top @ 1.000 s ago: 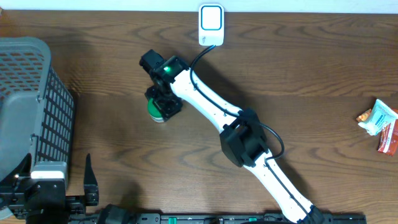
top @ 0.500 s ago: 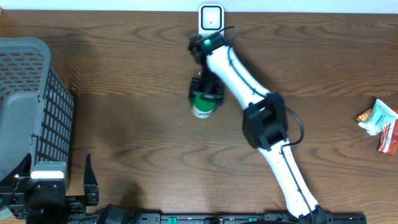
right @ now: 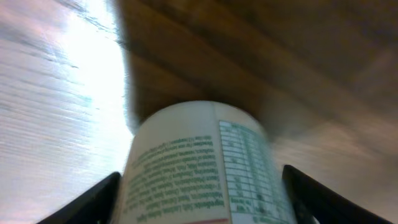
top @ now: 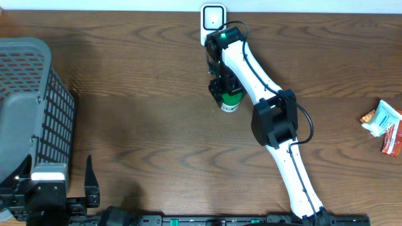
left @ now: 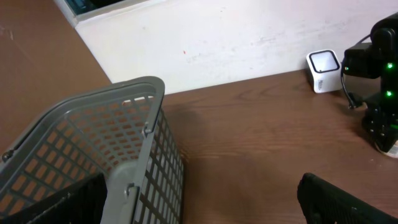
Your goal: Scan the item barcode
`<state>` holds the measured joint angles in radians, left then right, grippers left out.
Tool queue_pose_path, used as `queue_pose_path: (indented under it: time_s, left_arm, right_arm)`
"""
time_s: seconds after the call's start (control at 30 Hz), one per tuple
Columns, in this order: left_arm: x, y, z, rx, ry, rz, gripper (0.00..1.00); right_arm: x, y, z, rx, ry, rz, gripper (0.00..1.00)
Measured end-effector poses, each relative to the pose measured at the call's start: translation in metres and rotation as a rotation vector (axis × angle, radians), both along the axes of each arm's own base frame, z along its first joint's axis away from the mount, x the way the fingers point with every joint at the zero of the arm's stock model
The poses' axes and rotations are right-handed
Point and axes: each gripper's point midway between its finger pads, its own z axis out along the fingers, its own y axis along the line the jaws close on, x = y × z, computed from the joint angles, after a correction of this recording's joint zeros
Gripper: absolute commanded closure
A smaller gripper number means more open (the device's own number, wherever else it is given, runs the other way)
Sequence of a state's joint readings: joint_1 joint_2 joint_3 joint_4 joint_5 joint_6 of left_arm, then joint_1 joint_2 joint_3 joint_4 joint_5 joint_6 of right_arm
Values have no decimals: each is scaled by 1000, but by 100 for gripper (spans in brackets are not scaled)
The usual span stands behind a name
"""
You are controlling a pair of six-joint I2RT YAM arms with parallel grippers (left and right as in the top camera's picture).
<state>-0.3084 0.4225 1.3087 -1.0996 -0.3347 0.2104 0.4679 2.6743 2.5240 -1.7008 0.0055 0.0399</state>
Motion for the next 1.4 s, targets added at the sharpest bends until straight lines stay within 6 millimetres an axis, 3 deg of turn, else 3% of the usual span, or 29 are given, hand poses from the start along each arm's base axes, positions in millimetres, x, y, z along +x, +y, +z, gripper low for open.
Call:
queue_pose_path:
  time_s: [0.13,0.27,0.33,0.5,0.6,0.73,0.87,1.0,1.17,1.4]
  left_arm:
    - [0,0,0,0,0,0,2]
    - [0,0,0,0,1,0,2]
    - [0,0,0,0,0,0,2]
    - [0,0,0,0,0,0,2]
    - [0,0,0,0,0,0,2]
    - [0,0,0,0,0,0,2]
    - [0,0,0,0,0,0,2]
    - [0,0,0,0,0,0,2]
    - [0,0,0,0,0,0,2]
    - [0,0,0,0,0,0,2]
  right_arm:
    - [4,-1,15,-49,-62,76,1]
    - [2,15,55,-36,-161,111,1]
    - [-1,25,84,-12,-233,86,1]
    - [-10,34,151,54,-396,-173,1]
    - [-9,27,169,71,-442,-372,1]
    - [-10,15,155,28,-404,-550,1]
    - [-26,-6,113,-99,-288,-670,1]
    - [-25,-13,74,-132,-247,-735,1]
    - [-3,4,59,-19,-302,-755,1]
    - [-6,3,43,-27,-286,-754,1]
